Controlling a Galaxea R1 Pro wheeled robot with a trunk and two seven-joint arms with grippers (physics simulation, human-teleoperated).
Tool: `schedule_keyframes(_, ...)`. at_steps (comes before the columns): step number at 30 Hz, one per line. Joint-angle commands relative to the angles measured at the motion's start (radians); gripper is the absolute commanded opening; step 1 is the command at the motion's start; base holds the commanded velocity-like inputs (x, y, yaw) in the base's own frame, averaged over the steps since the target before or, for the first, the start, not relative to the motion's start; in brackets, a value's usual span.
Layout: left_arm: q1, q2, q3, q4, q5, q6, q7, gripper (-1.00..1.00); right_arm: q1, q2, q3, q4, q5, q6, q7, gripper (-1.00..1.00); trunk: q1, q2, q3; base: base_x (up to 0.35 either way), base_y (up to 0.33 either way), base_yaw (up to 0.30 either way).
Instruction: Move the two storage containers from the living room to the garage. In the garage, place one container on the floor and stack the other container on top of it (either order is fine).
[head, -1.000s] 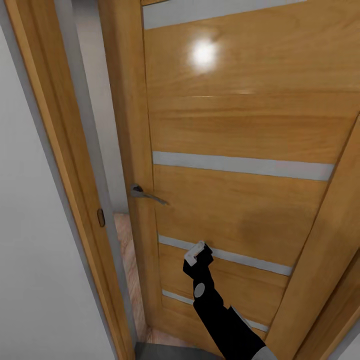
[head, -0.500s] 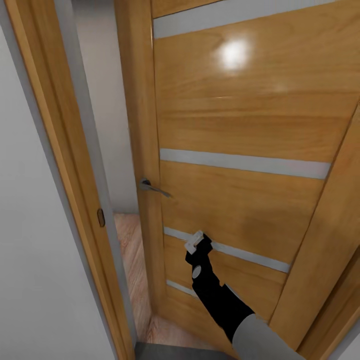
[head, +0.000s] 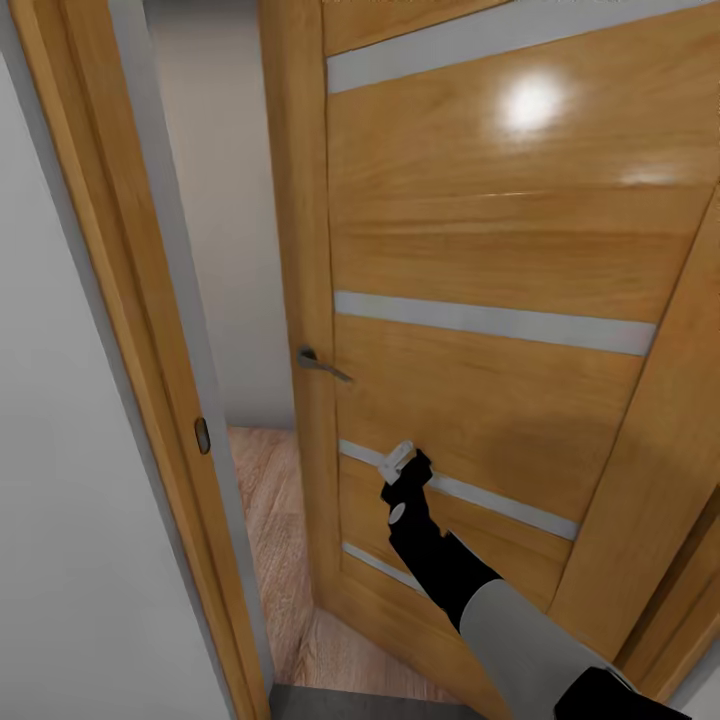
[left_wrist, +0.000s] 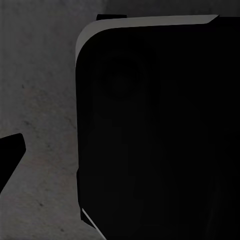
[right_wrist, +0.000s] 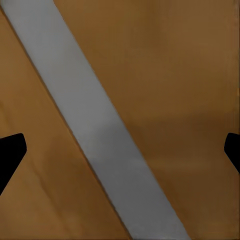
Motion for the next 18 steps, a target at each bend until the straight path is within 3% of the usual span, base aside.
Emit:
schedule_keyframes(1, 0.0, 0.0, 0.0, -0.001, 0.002, -0.001, 0.0, 1.0, -0.007, 0.0, 0.003, 0.0, 0.02, 0.013, -0.008, 1.0, 0.0, -0.001, -0.001, 0.0, 0.0, 0.0)
schedule_keyframes(15, 0.0, 0.0, 0.0, -0.001, 0.002, -0.001, 0.0, 1.0, -0.16, 0.0, 0.002, 0.124, -0.026, 0.023, -0.078, 1.0, 0.0, -0.001, -0.001, 0.0, 0.0, 0.0)
schedule_keyframes(18, 0.0, 0.0, 0.0, -0.001, 0.002, -0.001, 0.0, 1.0, -0.194, 0.0, 0.002, 0.166, -0.066, 0.022, -0.079, 1.0, 0.0, -0.001, -0.001, 0.0, 0.0, 0.0)
